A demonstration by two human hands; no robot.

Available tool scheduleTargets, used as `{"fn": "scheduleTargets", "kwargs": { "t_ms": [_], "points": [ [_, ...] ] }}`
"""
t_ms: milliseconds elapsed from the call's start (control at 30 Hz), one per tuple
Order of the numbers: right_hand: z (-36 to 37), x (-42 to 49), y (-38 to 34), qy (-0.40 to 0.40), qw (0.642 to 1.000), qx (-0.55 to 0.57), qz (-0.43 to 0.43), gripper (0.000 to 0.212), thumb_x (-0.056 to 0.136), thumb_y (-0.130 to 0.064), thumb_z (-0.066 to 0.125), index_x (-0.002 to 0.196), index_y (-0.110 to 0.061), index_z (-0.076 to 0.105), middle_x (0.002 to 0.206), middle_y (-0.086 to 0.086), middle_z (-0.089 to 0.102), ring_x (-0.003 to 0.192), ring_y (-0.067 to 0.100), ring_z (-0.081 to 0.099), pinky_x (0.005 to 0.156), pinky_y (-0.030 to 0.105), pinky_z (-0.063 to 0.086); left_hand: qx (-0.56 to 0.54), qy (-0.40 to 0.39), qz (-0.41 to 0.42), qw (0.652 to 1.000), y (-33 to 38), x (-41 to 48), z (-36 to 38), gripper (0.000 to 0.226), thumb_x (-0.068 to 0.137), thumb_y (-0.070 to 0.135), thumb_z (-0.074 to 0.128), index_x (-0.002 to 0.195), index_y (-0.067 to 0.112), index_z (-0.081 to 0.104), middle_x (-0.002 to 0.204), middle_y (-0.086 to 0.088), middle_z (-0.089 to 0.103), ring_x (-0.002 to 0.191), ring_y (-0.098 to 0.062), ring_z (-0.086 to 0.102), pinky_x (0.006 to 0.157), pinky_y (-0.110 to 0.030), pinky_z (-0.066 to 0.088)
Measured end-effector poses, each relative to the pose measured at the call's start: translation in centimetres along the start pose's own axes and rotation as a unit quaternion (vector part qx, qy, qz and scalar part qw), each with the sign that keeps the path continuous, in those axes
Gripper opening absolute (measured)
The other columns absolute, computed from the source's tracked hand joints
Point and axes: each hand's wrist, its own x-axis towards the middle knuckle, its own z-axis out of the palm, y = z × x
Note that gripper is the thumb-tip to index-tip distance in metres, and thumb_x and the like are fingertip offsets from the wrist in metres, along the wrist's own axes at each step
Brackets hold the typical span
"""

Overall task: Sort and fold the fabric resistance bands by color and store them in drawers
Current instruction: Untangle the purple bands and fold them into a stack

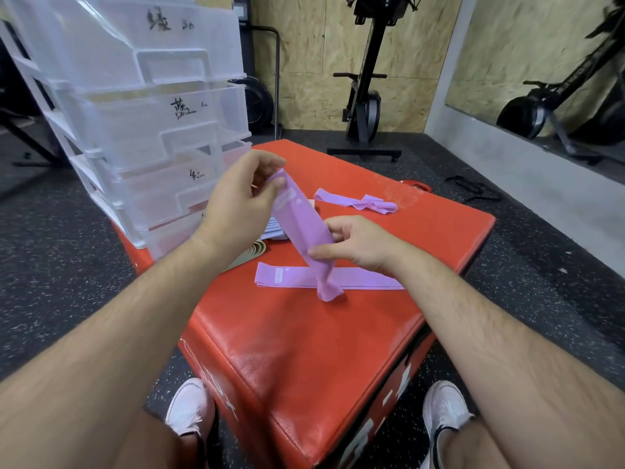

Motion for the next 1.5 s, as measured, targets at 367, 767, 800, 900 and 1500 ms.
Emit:
{"fn": "scheduleTargets", "kwargs": {
  "t_ms": [367, 767, 800, 900, 1500],
  "points": [
    [-7.9, -4.3, 4.4, 0.034, 0.984, -0.128, 0.117, 0.019, 0.078, -0.021, 0.085, 0.093, -0.017, 0.075, 0.095, 0.007, 0.077, 0.083, 0.015, 0.068, 0.089, 0.040, 0.053, -0.040, 0.050, -0.252, 0.966, -4.6, 0.3, -0.9, 0.004, 0.088, 0.016, 0.065, 0.090, 0.019, 0.066, 0.085, -0.003, 0.069, 0.077, -0.019, 0.064, 0.073, -0.035, 0.055],
    [-10.2, -4.8, 10.3, 0.196, 0.949, -0.093, 0.228, 0.022, 0.088, -0.011, 0.075, 0.107, -0.007, 0.066, 0.084, 0.013, 0.068, 0.063, 0.018, 0.060, 0.057, 0.027, 0.054, 0.069, -0.028, -0.336, 0.939, -10.2, -3.0, 2.9, 0.028, 0.079, 0.003, 0.074, 0.074, 0.021, 0.052, 0.081, -0.010, 0.062, 0.064, -0.021, 0.052, 0.060, -0.030, 0.048],
    [-10.0, -4.7, 10.6, 0.206, 0.946, -0.108, 0.227, 0.024, 0.087, -0.012, 0.076, 0.107, -0.011, 0.063, 0.083, 0.014, 0.069, 0.059, 0.019, 0.059, 0.055, 0.027, 0.052, 0.088, -0.046, -0.327, 0.940, -10.6, -3.4, 3.3, 0.027, 0.080, 0.002, 0.073, 0.073, 0.020, 0.053, 0.080, -0.008, 0.063, 0.067, -0.021, 0.054, 0.063, -0.032, 0.049],
    [-9.5, -4.1, 11.6, 0.229, 0.935, -0.162, 0.215, 0.028, 0.084, -0.015, 0.077, 0.103, -0.020, 0.057, 0.075, 0.011, 0.072, 0.054, 0.020, 0.059, 0.055, 0.029, 0.048, 0.178, -0.100, -0.292, 0.934, -11.8, -4.4, 4.1, 0.020, 0.080, 0.001, 0.069, 0.071, 0.016, 0.059, 0.077, -0.005, 0.064, 0.077, -0.026, 0.060, 0.072, -0.035, 0.050],
    [-8.7, -3.6, 12.9, 0.217, 0.902, -0.320, 0.193, 0.020, 0.087, -0.036, 0.073, 0.086, -0.018, 0.065, 0.085, -0.005, 0.064, 0.072, 0.015, 0.055, 0.065, 0.030, 0.036, 0.324, -0.162, -0.187, 0.913, -12.6, -5.1, 4.5, 0.017, 0.079, -0.007, 0.056, 0.075, 0.000, 0.071, 0.083, -0.016, 0.071, 0.086, -0.032, 0.063, 0.076, -0.032, 0.044]
  ]
}}
